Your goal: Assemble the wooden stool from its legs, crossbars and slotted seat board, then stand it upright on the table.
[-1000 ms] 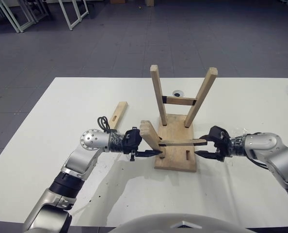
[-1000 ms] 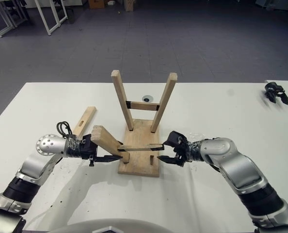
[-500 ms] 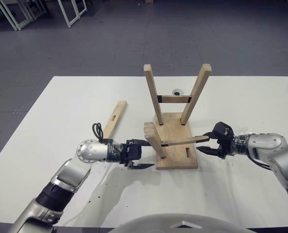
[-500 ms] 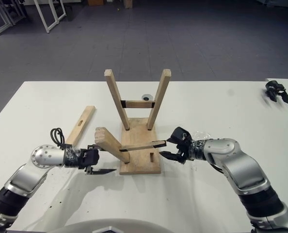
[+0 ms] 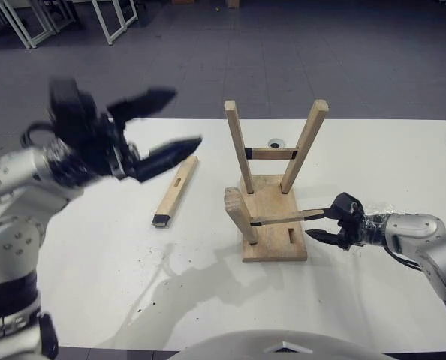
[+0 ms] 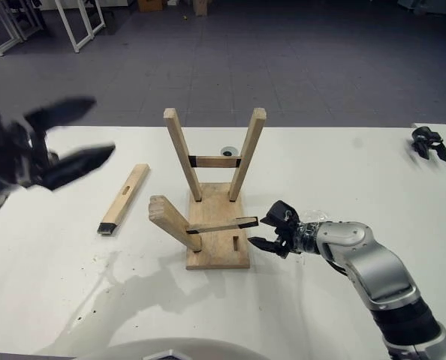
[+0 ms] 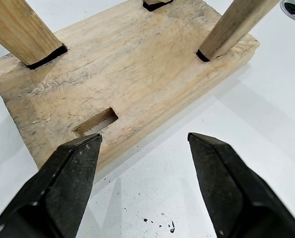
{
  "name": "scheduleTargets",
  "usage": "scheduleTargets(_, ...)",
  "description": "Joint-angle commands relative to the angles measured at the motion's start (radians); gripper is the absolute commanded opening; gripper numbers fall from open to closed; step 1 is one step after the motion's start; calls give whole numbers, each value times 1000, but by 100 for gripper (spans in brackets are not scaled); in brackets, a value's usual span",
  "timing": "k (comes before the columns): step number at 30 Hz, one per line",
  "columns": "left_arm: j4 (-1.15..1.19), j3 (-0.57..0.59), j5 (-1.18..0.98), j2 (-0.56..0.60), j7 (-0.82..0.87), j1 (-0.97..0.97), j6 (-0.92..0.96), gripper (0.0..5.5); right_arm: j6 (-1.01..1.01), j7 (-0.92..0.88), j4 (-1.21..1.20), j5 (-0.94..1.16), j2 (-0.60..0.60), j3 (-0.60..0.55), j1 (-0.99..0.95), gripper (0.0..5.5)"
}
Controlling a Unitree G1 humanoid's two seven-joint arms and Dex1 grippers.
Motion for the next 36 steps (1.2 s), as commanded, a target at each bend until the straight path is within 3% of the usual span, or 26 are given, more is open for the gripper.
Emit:
scheduleTargets(1, -21, -194, -137, -85, 161, -137, 153, 447, 11, -6, 8, -9, 5, 7, -13, 320)
scheduleTargets(7, -10, -468, 15, -141, 216, 26, 323, 447, 6, -9, 22, -22, 13, 20, -31, 320)
scheduleTargets(10, 1, -515, 136, -134, 188, 40, 310, 447, 5, -10, 26, -25, 13, 17, -30, 320)
scheduleTargets(14, 48, -426, 159, -175, 189, -104, 257, 447, 7, -12, 28, -26, 13, 13, -24, 320)
scheduleTargets(17, 59, -295, 74, -188, 184, -226, 235, 447, 10, -9, 27, -27, 8, 15, -18, 320)
scheduleTargets(22, 61, -73, -39, -103, 192, -257, 249, 447, 13, -6, 29, -27, 6, 17, -22, 320)
scheduleTargets(26, 72, 40, 210, -52, 256, 36, 185, 447, 17, -16, 26, -27, 14, 14, -17, 320)
scheduleTargets(28, 106, -1, 455, -56, 301, 216, 79, 447, 20, -20, 25, -25, 18, 13, -19, 320)
scheduleTargets(32, 141, -97, 712, -188, 396, 520, -52, 447, 19, -21, 26, -25, 20, 17, -21, 320)
scheduleTargets(36, 237, -122, 810, -293, 397, 609, -145, 447, 17, -18, 32, -28, 19, 22, -28, 320)
